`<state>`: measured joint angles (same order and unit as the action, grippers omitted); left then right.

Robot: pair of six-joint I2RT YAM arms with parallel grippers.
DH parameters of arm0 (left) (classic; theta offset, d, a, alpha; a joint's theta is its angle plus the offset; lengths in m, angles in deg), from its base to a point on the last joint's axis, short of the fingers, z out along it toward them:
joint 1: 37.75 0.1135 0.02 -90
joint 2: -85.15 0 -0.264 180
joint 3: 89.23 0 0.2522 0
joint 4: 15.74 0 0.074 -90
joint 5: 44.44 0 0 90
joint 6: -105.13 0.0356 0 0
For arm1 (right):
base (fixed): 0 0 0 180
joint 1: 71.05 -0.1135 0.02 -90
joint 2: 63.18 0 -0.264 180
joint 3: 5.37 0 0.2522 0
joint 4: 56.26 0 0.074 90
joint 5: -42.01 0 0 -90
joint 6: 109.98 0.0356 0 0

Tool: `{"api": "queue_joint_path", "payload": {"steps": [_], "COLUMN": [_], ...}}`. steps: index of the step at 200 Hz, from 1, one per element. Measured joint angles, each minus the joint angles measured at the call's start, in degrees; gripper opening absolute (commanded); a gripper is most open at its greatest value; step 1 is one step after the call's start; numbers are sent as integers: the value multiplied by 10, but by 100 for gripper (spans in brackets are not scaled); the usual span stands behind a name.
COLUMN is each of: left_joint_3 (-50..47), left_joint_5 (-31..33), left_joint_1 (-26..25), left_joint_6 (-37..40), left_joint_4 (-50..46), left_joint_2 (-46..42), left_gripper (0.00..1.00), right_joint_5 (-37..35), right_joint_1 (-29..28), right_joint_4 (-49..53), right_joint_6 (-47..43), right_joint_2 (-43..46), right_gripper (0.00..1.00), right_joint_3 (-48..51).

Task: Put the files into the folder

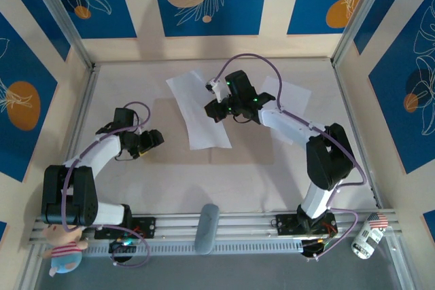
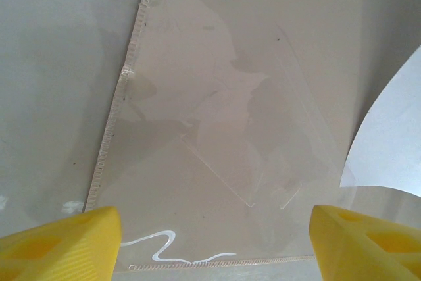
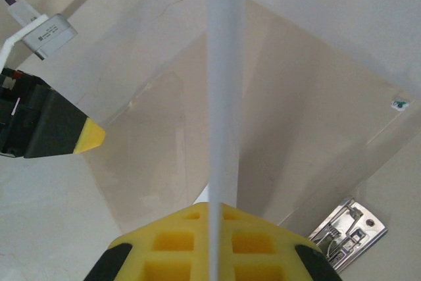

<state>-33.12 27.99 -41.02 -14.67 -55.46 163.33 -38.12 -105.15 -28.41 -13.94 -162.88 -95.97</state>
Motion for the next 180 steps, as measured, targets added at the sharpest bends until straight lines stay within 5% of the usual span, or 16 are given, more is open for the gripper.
{"api": "queue_joint_path", "payload": {"steps": [180], "left_joint_3": [0], "left_joint_5": [0], "left_joint_1": [0], "left_joint_6": [0], "left_joint_4": [0], "left_joint_2": [0], "left_gripper": [76], "right_joint_5": [105], "right_joint_1": [42], "right_joint_4": [-30], "right_joint_6": [72], "right_joint_2": [-103], "right_gripper": [0], "right_joint_3": [-49]}}
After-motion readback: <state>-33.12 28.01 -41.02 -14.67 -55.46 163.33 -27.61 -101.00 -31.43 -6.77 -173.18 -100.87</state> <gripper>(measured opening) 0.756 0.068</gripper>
